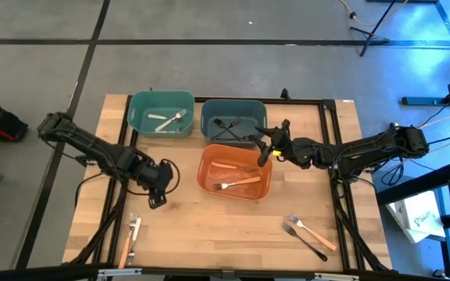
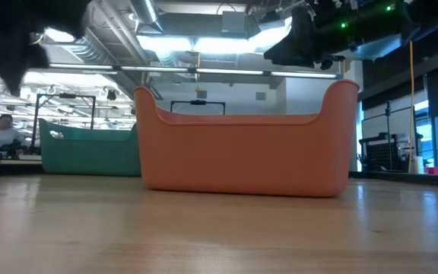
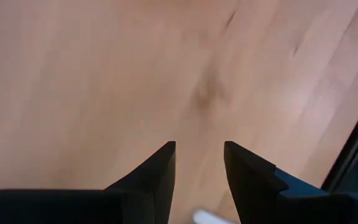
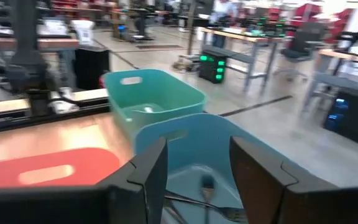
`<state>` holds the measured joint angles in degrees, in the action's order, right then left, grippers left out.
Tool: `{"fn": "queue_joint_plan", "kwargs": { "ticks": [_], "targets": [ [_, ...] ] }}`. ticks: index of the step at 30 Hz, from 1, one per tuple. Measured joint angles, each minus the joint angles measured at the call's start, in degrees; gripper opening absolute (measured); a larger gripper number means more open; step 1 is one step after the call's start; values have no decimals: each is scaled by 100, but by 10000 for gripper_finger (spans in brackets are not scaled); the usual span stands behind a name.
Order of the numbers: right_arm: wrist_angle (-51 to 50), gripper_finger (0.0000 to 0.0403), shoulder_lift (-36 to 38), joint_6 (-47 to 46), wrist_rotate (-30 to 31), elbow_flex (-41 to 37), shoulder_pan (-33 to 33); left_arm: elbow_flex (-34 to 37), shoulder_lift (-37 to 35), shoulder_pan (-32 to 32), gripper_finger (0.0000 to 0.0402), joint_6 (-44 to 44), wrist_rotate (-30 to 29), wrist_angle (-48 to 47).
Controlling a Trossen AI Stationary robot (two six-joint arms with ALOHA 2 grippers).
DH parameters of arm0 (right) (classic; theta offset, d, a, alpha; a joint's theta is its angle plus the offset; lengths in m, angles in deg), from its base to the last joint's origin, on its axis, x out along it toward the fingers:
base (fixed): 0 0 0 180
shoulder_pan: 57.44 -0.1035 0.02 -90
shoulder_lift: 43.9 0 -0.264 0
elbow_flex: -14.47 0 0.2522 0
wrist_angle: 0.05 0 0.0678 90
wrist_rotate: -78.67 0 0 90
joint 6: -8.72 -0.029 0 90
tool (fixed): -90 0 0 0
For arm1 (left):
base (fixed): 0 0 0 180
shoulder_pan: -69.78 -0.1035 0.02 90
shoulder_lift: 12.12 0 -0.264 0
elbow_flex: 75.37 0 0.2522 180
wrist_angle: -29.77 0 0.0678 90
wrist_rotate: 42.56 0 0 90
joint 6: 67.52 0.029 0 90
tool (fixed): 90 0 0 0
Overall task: Sort silverware by color (type)
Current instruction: Put the white fork into the green bin
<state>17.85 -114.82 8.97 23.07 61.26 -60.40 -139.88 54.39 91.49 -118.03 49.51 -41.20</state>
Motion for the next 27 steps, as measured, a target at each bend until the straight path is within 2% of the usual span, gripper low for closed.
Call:
{"fn": "queue_joint_plan", "kwargs": {
  "ticks": [8, 15, 22, 27],
  "targets": [
    [123, 161, 0, -214, -1009, 1, -7, 630, 162, 450, 131, -1463, 892, 44],
    [149, 161, -182, -997, -2000, 2, -76, 979, 182, 1110, 131, -2654, 968, 85],
    [660, 161, -415, -1067, -2055, 2, -472, 1000, 182, 1974, 131, -3784, 823, 170],
    [880, 161, -415, -1017, -2009, 2, -664, 998, 256, 2375, 131, -4060, 701, 614]
  ]
}}
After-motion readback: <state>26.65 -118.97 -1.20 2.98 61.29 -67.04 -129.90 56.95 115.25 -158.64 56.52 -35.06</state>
